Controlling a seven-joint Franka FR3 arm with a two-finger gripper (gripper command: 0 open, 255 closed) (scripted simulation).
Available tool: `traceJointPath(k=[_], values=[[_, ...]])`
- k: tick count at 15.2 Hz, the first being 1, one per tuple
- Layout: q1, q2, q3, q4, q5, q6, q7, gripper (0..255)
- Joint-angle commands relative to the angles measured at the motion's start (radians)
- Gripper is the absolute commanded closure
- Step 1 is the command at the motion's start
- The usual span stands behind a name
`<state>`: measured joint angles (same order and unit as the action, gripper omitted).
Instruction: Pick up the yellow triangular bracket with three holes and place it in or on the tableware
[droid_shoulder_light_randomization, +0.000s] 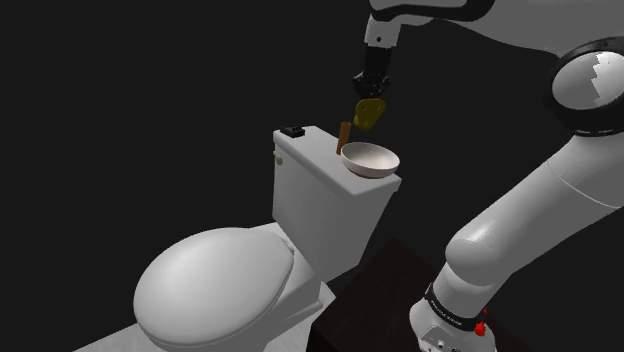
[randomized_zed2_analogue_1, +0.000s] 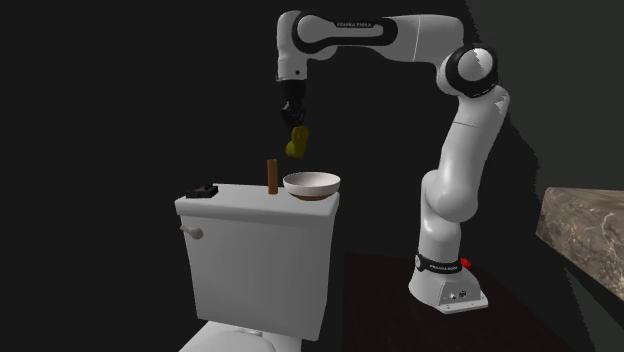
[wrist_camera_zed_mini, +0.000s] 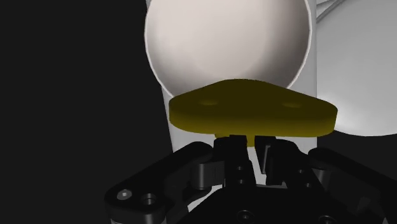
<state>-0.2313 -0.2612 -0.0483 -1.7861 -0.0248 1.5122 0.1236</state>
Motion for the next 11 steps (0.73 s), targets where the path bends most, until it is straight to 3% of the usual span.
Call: traceJointPath(k=[1,11], values=[[-0.006,-0.081,-0.008,-0.081,-0.007,0.000,-0.014,255],[-0.010,-0.138,-0.013,-0.254,-0.012,0.116,-0.017,255]])
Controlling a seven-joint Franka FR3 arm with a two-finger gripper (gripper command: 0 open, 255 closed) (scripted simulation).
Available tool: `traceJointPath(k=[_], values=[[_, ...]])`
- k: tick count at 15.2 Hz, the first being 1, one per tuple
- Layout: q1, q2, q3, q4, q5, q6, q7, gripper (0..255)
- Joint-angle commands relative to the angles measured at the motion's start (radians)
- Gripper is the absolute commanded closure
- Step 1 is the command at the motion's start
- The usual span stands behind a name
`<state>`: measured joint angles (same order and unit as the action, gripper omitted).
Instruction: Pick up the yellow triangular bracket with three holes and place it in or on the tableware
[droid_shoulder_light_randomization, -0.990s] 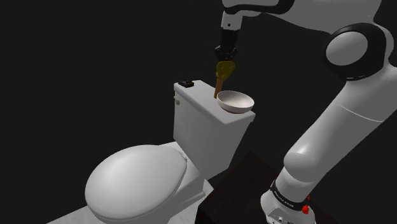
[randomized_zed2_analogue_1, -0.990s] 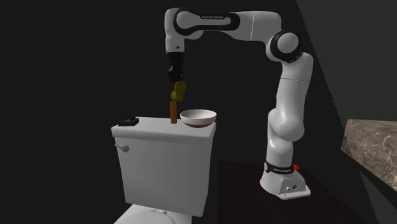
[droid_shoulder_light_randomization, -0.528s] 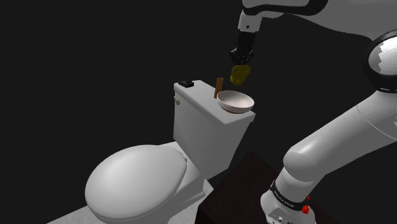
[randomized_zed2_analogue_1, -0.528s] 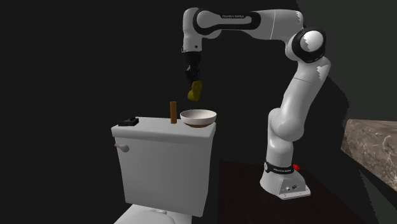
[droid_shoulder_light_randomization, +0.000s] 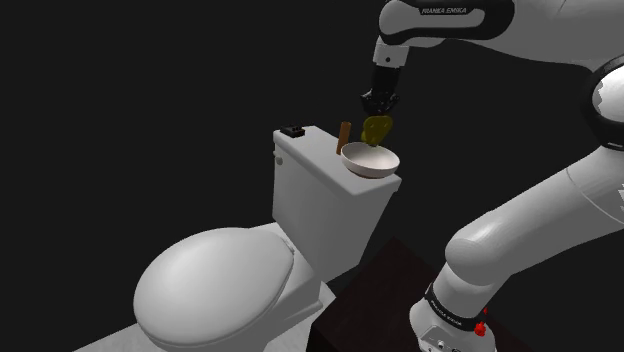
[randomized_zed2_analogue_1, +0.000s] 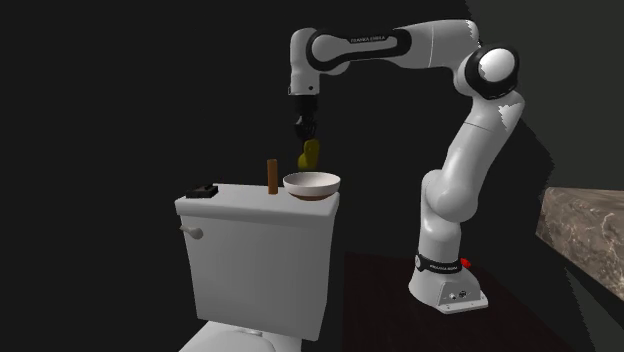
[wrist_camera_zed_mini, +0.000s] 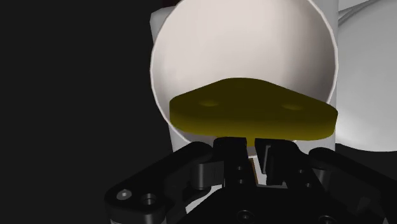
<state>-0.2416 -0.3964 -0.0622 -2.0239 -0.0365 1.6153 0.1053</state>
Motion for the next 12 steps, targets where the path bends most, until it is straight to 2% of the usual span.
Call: traceJointPath(k=[1,8,12], values=[[0.000,-0.005,0.001,-0.031,0.000,0.027,0.002,255],[-0.001,-0.015,-0.001,-0.129,-0.002,0.115,0.004,255],[-0.001,-0.014,-0.001,-0.129,-0.002,0.115,0.004,255]])
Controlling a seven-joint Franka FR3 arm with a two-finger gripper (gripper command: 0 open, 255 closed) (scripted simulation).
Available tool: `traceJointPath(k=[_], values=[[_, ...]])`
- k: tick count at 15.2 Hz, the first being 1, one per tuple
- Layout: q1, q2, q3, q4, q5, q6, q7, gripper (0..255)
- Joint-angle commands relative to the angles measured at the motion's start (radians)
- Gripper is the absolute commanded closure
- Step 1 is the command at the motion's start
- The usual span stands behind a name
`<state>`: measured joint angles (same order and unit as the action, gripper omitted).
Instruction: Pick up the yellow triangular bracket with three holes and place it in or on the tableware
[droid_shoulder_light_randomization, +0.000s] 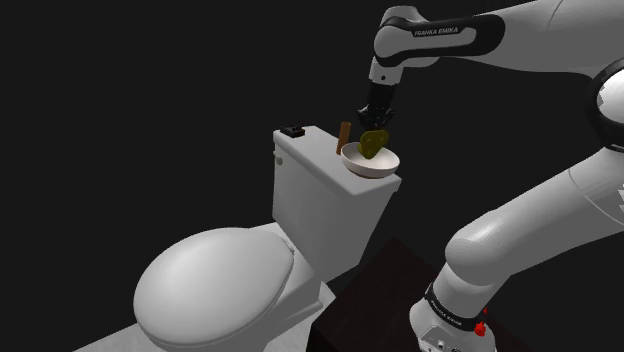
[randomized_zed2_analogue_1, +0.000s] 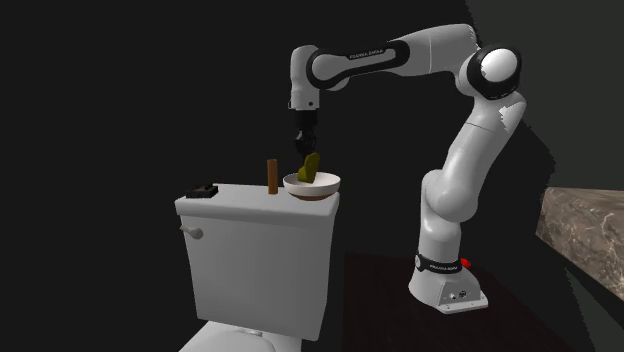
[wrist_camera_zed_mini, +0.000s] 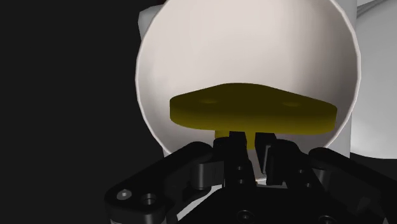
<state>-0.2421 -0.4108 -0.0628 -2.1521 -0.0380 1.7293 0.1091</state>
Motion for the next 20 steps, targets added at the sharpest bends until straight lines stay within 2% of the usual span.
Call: traceJointPath(k=[1,3,4,9,13,20], values=[[0.000,0.000,0.000,-0.001,0.000,0.001,0.000,255],[0.000,0.000,0.000,-0.001,0.000,0.001,0.000,255],[0.000,0.000,0.000,-0.001,0.000,0.001,0.000,0],[0.000,0.000,0.000,-0.001,0.000,0.001,0.000,0],[0.002,0.018,0.002,0.143,0.002,-0.125,-0.001,0],[0.002,0.018,0.002,0.143,0.002,-0.125,-0.001,0]])
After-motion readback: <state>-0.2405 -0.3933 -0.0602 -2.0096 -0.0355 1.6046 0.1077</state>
